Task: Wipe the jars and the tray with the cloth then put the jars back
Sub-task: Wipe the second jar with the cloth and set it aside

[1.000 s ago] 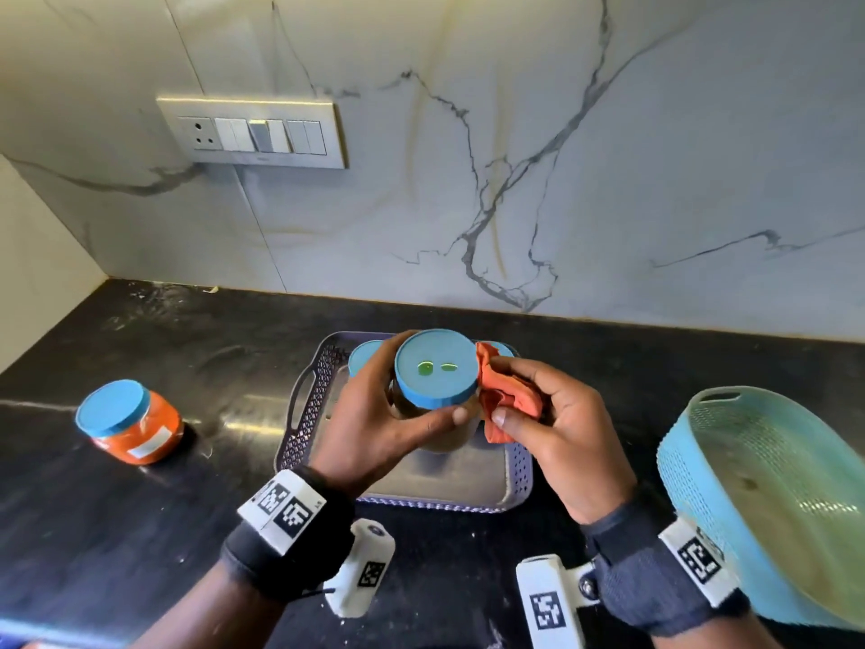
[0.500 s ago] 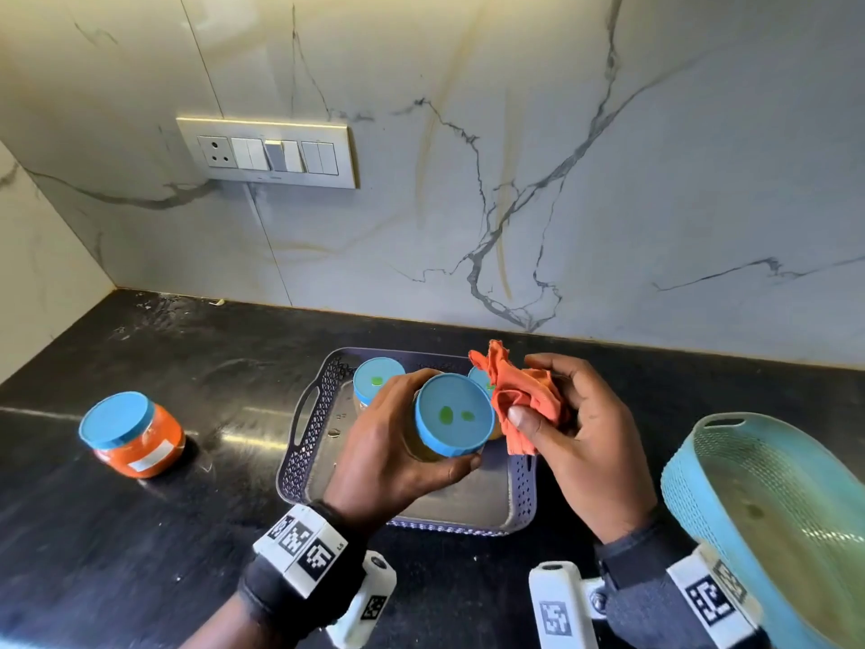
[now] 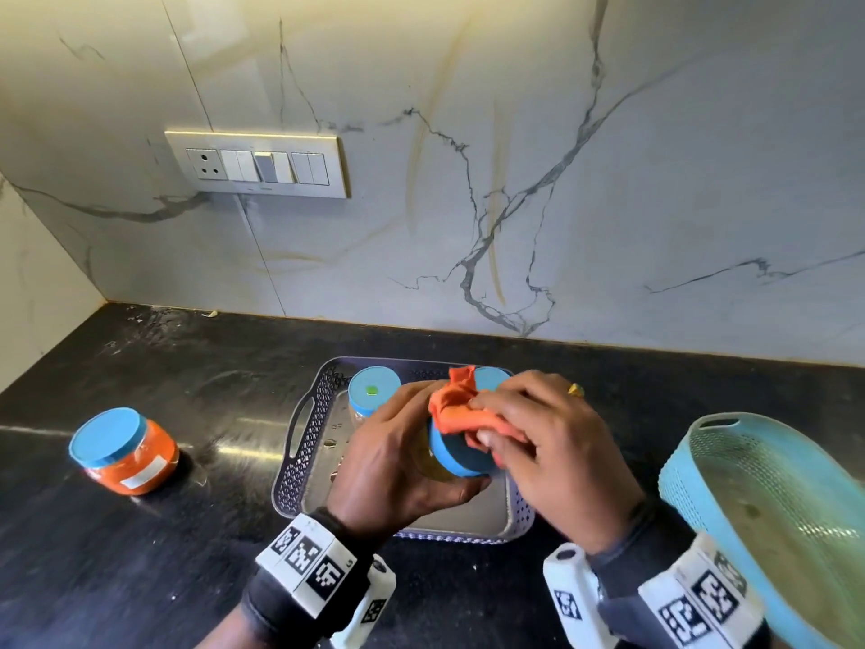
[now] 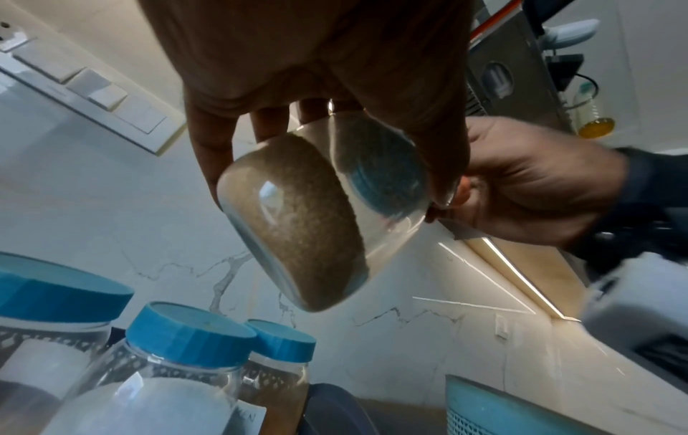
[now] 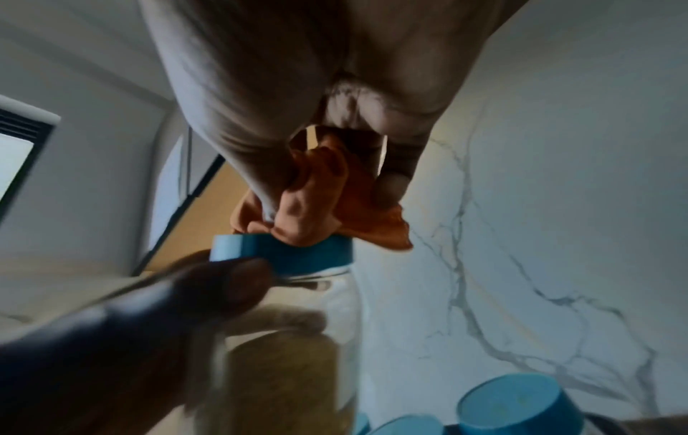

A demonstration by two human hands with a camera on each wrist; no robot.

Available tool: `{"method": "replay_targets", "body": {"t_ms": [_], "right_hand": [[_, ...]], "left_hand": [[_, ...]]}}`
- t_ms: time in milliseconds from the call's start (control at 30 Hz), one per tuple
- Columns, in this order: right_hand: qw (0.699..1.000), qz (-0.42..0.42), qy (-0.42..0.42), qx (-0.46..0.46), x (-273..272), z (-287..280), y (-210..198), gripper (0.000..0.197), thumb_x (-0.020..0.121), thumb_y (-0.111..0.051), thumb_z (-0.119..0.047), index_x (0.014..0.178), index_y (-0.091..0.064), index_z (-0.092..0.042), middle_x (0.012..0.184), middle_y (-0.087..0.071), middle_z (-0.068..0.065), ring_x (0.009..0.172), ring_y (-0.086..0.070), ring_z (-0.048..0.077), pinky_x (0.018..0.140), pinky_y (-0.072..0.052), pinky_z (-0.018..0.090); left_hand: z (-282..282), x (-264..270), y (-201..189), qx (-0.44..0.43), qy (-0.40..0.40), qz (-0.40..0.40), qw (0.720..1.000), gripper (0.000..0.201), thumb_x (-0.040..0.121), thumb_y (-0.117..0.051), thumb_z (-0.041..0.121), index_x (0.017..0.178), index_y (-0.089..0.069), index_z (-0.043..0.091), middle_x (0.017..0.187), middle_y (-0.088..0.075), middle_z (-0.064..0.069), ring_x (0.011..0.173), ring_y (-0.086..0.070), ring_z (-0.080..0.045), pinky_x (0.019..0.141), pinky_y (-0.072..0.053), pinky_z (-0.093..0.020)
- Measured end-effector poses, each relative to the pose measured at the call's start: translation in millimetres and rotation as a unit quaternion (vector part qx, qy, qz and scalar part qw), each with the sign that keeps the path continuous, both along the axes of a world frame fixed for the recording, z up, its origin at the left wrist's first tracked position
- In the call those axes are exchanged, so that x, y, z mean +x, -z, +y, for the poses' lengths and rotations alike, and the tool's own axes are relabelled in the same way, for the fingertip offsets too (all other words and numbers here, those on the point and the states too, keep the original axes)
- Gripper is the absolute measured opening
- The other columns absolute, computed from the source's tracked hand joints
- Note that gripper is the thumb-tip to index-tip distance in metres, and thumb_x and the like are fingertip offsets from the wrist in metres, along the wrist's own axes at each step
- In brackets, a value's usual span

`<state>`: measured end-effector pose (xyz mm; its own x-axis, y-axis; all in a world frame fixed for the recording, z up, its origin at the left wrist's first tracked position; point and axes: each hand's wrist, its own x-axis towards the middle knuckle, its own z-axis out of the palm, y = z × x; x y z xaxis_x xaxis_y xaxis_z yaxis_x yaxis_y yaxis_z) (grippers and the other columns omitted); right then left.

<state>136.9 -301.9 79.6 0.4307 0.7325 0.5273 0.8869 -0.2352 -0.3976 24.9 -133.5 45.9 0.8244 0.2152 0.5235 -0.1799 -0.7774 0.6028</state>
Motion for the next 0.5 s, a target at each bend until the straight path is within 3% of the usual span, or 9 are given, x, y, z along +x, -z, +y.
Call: {"method": "replay_targets", "body": {"t_ms": [100, 267, 400, 433, 500], "right_hand": [[0.999, 0.029, 0.015, 0.014, 9, 5, -4, 0.026, 0.085, -0.067, -0.021, 0.109, -0.073, -0.022, 0.103, -0.063, -0.006, 0.092, -0.061, 0.019, 0.079, -0.055, 0.039], [0.996, 0.056, -0.068, -0.006, -8, -10, -5, 0.019, 0.087, -0.069, -0.026, 0.105, -0.073, -0.023, 0.099, -0.063, -0.009, 0.088, -0.061, 0.010, 0.078, -0.048, 0.022], [0.998, 0.068, 0.016, -0.003, 16, -15, -1, 0.008, 0.079, -0.072, -0.024, 0.086, -0.073, -0.021, 0.084, -0.065, -0.009, 0.075, -0.063, 0.011, 0.070, -0.053, 0.030], [0.997, 0.071, 0.031, 0.007, 20, -10, -1, 0.006, 0.078, -0.073, -0.023, 0.082, -0.072, -0.019, 0.079, -0.064, -0.009, 0.071, -0.061, 0.011, 0.068, -0.053, 0.028], [0.996, 0.073, 0.031, 0.032, 16, 2, -7, 0.006, 0.079, -0.075, -0.022, 0.080, -0.072, -0.017, 0.072, -0.061, -0.011, 0.066, -0.055, 0.006, 0.068, -0.047, 0.014]], "left_hand": [[-3, 2, -3, 0.016, -0.009, 0.017, 1.000, 0.081, 0.065, -0.087, 0.051, 0.132, -0.063, 0.014, 0.126, -0.066, 0.007, 0.115, -0.060, -0.005, 0.098, -0.036, -0.002], [2, 3, -8, 0.028, -0.015, -0.005, 0.999, 0.071, 0.069, -0.084, 0.050, 0.126, -0.066, 0.011, 0.121, -0.069, 0.007, 0.114, -0.062, -0.008, 0.098, -0.043, -0.010], [-4, 3, -2, 0.032, -0.009, 0.024, 0.999, 0.077, 0.063, -0.089, 0.049, 0.128, -0.065, 0.015, 0.123, -0.067, 0.007, 0.114, -0.062, -0.007, 0.098, -0.046, -0.014], [-7, 5, 0, 0.034, -0.003, 0.029, 0.999, 0.078, 0.062, -0.089, 0.048, 0.130, -0.065, 0.016, 0.124, -0.066, 0.006, 0.114, -0.062, -0.007, 0.098, -0.047, -0.015], [-9, 9, -2, 0.035, 0.001, 0.032, 0.999, 0.078, 0.062, -0.088, 0.047, 0.131, -0.065, 0.017, 0.124, -0.066, 0.006, 0.113, -0.063, -0.008, 0.096, -0.050, -0.019]]}}
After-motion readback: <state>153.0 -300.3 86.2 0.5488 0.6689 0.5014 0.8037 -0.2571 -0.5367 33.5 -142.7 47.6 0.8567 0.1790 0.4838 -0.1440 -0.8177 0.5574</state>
